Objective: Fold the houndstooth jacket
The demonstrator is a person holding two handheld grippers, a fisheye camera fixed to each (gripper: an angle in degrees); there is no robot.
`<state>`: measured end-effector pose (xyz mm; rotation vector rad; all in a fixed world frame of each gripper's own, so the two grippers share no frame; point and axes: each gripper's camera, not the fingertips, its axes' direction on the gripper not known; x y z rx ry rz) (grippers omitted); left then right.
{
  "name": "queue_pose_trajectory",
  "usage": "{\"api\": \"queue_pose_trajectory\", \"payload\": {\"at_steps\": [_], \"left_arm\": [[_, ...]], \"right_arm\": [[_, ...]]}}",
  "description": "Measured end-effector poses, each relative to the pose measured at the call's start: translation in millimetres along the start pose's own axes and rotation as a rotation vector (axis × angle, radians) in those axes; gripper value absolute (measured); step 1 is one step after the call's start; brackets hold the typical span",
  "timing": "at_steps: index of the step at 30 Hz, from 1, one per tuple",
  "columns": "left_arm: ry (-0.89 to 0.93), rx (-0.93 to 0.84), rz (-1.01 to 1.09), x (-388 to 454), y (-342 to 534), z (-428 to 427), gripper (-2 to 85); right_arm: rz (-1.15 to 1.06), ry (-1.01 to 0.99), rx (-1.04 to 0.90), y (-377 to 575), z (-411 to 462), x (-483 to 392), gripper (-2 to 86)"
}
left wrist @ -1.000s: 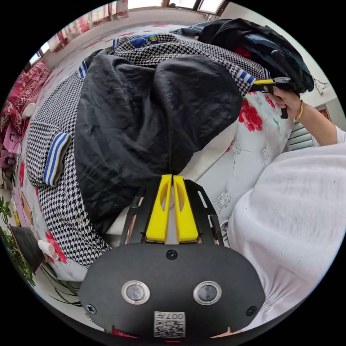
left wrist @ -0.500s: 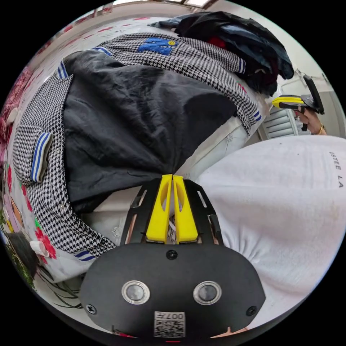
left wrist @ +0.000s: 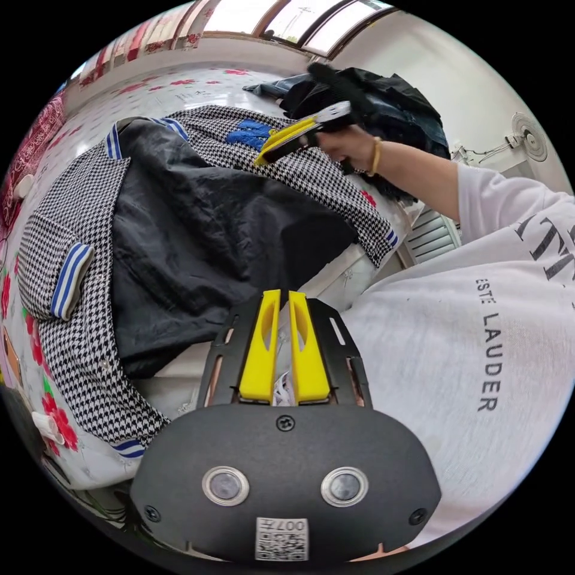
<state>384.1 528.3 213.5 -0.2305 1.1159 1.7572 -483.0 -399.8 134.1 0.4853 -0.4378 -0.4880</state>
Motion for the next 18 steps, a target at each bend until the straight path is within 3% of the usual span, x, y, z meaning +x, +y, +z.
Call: {"api": "queue_pose_trajectory", "payload": {"at_steps": [2, 4, 7, 12, 18], "left_arm": [[0.039, 0.009, 0.004, -8, -3, 0, 3.7], [0.070, 0.012, 0.013, -20, -10, -1, 5.5], [0.101, 0.059, 0.036, -34, -24, -8, 7.3], [0.152, 0.145, 0.127, -44, -53, -22, 10.1], [0.200, 0.202, 0.261, -49, -99, -6, 13.9]], "right_arm": [[0.034, 0.015, -0.091, -8, 15, 16, 7.6], [0.074, -0.048, -0.033, -3, -1, 40, 7.3], [0.214, -0.323, 0.020, 15, -40, 106, 6.8], [0.434, -0.805, 0.474, 89, -157, 231, 7.6], [0.559, -1.030, 0.745, 121, -221, 299, 8.2]]}}
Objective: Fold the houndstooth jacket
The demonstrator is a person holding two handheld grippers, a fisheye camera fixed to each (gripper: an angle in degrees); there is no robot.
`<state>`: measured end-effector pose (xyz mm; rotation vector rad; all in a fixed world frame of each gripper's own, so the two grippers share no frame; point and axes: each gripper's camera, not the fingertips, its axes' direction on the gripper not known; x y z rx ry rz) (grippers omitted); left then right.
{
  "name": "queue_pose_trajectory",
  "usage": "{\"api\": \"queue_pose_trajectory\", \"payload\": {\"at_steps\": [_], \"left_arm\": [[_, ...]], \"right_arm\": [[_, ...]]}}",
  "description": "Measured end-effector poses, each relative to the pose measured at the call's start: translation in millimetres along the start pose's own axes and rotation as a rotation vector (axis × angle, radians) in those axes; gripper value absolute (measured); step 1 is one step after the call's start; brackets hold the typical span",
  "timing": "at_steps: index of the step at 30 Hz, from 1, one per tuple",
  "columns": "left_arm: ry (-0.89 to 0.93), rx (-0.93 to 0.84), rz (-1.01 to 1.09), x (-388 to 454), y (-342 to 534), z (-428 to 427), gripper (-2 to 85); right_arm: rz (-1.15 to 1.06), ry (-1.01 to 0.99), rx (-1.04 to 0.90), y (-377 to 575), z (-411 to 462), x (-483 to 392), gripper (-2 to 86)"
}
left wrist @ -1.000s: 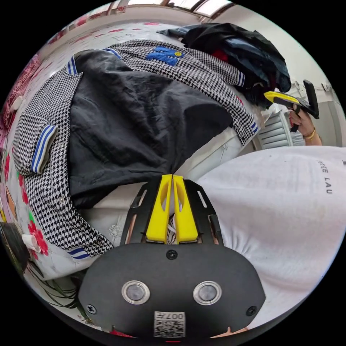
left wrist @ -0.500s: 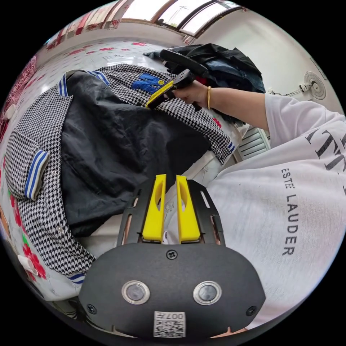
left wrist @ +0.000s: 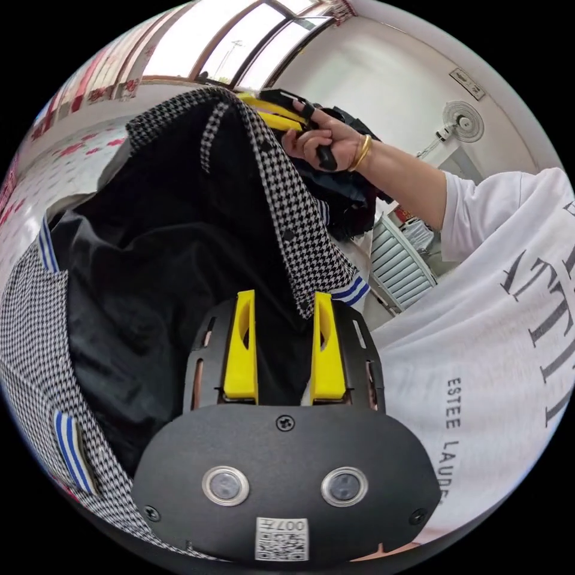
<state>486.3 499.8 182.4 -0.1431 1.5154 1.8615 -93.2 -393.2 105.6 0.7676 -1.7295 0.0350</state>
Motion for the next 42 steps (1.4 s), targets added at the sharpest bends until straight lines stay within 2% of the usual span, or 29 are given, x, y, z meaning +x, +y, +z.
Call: {"api": "queue_pose_trajectory", "payload": {"at_steps": [5, 8, 11, 13, 15, 17, 20, 22, 25, 27, 30, 33, 34, 36, 38, 42], "left_arm": [[0.121, -0.091, 0.024, -19, -13, 44, 15.5], [0.165, -0.102, -0.012, -29, -14, 61, 11.5], [0.272, -0.065, -0.081, -45, -14, 52, 0.5], [0.412, 0.003, -0.033, -46, -9, 25, -0.4], [0.449, 0.075, 0.012, -42, 3, -8, -0.6], [0.427, 0.120, 0.028, -42, 21, -37, -0.6], [0.239, 0.131, -0.130, -63, 59, -61, 0.3], [0.151, 0.160, -0.258, -82, 75, -65, 6.3], [0.103, 0.194, -0.270, -94, 59, -61, 15.3], [0.080, 0.181, -0.218, -100, 36, -52, 17.8], [0.137, 0.144, -0.111, -109, -8, -24, 18.9], [0.315, 0.057, -0.085, -115, -43, 4, 10.9], [0.419, 0.035, -0.113, -117, -49, 6, 6.1], [0.506, 0.079, -0.139, -115, -43, -5, 4.9], [0.464, 0.109, -0.144, -105, -25, -23, 4.0], [0.278, 0.029, -0.249, -96, 41, -52, 1.6]], "right_arm": [[0.028, -0.014, -0.044, -24, 12, -10, 8.0], [0.052, -0.057, -0.049, -36, 18, -10, 7.5], [0.089, -0.086, -0.021, -45, 15, -2, 6.9], [0.097, -0.091, 0.001, -50, 9, 3, 6.4], [0.082, -0.057, 0.020, -52, 3, 6, 5.5], [0.081, -0.027, 0.022, -51, 6, 9, 4.8], [0.130, -0.035, 0.018, -46, 21, 24, 3.2], [0.177, -0.094, 0.025, -40, 27, 35, 2.1], [0.199, -0.170, 0.063, -30, 20, 45, 0.8], [0.175, -0.154, 0.080, -24, 10, 43, 0.4], [0.155, -0.142, 0.081, -18, 14, 37, 0.2], [0.138, -0.143, 0.045, -12, 36, 39, 0.3], [0.133, -0.131, 0.026, -10, 42, 40, 0.3], [0.087, -0.021, -0.008, 1, 58, 46, 0.7], [-0.003, 0.112, -0.071, 13, 67, 45, 0.9], [-0.170, 0.424, -0.171, 89, 76, 52, 1.6]]}}
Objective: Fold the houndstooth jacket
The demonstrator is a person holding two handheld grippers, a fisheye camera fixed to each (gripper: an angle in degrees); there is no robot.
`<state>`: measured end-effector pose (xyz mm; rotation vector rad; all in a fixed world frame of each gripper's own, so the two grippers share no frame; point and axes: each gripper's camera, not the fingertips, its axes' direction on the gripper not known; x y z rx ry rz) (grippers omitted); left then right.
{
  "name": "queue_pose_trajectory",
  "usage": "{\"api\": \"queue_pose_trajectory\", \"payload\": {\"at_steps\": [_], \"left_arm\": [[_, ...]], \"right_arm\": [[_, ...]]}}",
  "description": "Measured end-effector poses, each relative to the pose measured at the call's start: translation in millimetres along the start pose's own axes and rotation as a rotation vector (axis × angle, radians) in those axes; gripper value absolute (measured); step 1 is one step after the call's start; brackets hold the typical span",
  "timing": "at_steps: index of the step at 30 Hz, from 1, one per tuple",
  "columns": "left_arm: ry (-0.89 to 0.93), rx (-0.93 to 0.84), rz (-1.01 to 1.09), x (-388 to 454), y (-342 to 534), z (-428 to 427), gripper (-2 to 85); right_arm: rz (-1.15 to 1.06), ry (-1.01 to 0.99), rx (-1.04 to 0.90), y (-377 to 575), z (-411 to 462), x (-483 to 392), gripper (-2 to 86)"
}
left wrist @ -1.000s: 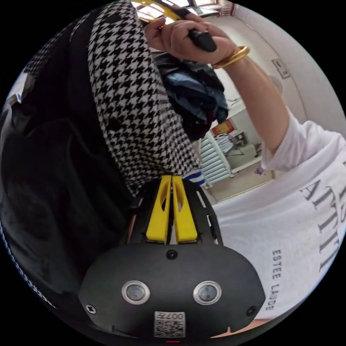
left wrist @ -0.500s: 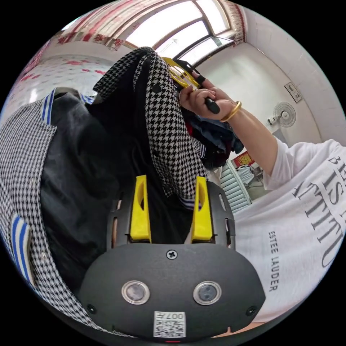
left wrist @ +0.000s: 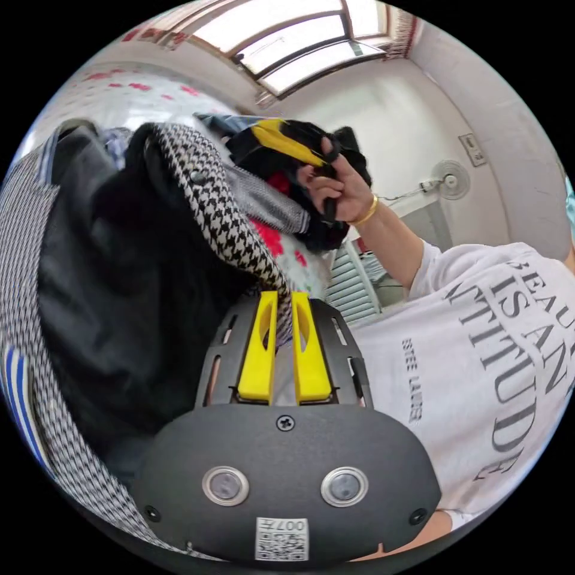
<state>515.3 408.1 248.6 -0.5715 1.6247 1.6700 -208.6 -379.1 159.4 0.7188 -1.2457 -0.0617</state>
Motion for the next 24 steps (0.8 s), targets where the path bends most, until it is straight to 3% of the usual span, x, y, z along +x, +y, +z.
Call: {"api": "queue_pose_trajectory", "payload": {"at_steps": [6, 10, 14, 20, 22, 24], "left_arm": [[-0.064, 0.067, -0.246, -24, 66, -15, 6.3], [-0.138, 0.101, -0.254, -17, 55, 4, 10.4], [-0.217, 0.007, -0.225, -15, 27, 42, 10.5], [-0.237, -0.095, -0.096, 17, -3, 83, 4.9], [-0.270, -0.115, -0.046, 30, -3, 85, 4.0], [-0.276, -0.114, -0.039, 34, 1, 83, 3.9]], "right_arm": [[-0.028, 0.291, -0.195, 137, 64, 0, 4.3], [-0.102, 0.312, -0.354, 184, 121, -7, 5.6], [-0.151, 0.442, -0.689, 230, 207, -1, 5.4], [-0.230, 0.530, -0.766, 232, 243, -20, 5.5], [-0.205, 0.522, -0.688, 211, 238, -29, 5.6], [-0.207, 0.470, -0.455, 164, 226, -47, 5.8]]}}
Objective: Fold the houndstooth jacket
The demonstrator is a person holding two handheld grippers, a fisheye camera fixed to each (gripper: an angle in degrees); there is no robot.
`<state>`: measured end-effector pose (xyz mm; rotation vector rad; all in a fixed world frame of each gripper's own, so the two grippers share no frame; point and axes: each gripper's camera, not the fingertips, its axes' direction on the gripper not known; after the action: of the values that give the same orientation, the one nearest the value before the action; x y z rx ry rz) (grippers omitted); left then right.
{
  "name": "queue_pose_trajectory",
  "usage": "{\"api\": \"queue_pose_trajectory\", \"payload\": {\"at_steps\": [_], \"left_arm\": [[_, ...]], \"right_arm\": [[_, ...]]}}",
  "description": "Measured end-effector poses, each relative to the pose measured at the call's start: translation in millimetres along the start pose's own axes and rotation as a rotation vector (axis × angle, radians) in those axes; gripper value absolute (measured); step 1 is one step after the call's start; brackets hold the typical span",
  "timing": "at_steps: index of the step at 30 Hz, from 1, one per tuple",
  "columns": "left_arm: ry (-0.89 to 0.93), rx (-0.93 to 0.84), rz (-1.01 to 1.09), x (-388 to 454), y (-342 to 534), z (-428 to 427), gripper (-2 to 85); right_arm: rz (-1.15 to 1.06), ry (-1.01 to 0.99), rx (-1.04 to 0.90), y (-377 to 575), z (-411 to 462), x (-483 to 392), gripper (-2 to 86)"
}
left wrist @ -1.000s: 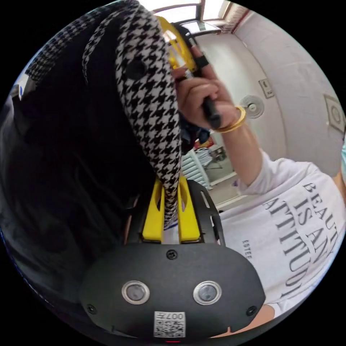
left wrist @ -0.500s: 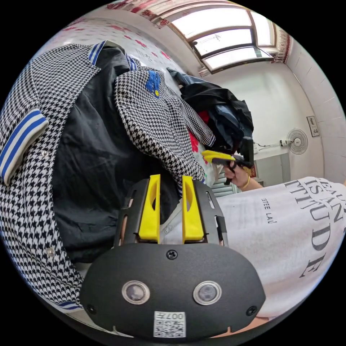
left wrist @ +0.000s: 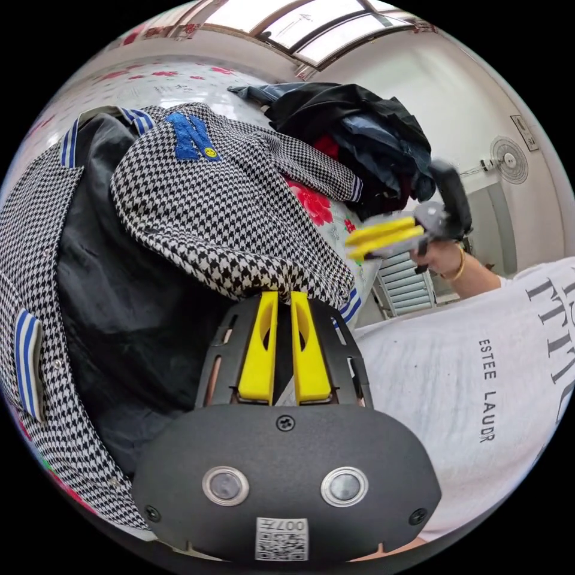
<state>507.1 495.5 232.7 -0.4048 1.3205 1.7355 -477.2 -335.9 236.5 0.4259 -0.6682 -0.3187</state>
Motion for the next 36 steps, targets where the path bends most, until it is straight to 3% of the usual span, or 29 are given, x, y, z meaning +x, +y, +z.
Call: {"api": "queue_pose_trajectory", "payload": {"at_steps": [3, 7, 10, 14, 16, 17, 22, 24, 27, 31, 34, 36], "left_arm": [[0.030, 0.015, -0.018, -3, 7, -3, 4.2], [0.028, 0.017, 0.010, -3, 10, -2, 4.8], [0.025, 0.018, 0.031, -3, 8, -1, 4.4], [0.043, 0.033, 0.020, -9, 6, 1, 2.0], [0.077, 0.039, 0.011, -14, 6, 4, 0.2], [0.086, 0.039, 0.014, -15, 6, 5, -0.1], [0.160, 0.081, 0.101, -5, 14, -14, -0.8], [0.181, 0.121, 0.153, 8, 17, -33, -0.9], [0.176, 0.164, 0.234, 34, 22, -63, -0.9], [0.112, 0.129, 0.291, 57, 26, -68, -0.8], [0.109, 0.102, 0.268, 60, 29, -62, -0.8], [0.099, 0.103, 0.274, 64, 33, -63, -0.8]], "right_arm": [[-0.027, 0.051, 0.199, -68, -22, 1, 6.3], [-0.134, 0.146, 0.218, -177, 0, -4, 6.6], [-0.190, 0.182, 0.125, -265, 42, -7, 6.6], [-0.243, 0.399, -0.106, -340, 132, -1, 5.9], [-0.231, 0.402, -0.295, -349, 175, 13, 5.0], [-0.221, 0.345, -0.145, -348, 162, 17, 3.8], [-0.170, 0.251, -0.102, -339, 141, 41, 0.5], [-0.065, 0.068, 0.140, -332, 88, 64, 0.3], [0.027, -0.064, 0.310, -332, 41, 85, 0.6], [-0.091, 0.080, 0.107, -351, 75, 65, 3.6], [-0.139, 0.182, -0.211, -352, 158, 59, 7.3], [-0.238, 0.350, -0.079, -329, 161, 39, 7.4]]}}
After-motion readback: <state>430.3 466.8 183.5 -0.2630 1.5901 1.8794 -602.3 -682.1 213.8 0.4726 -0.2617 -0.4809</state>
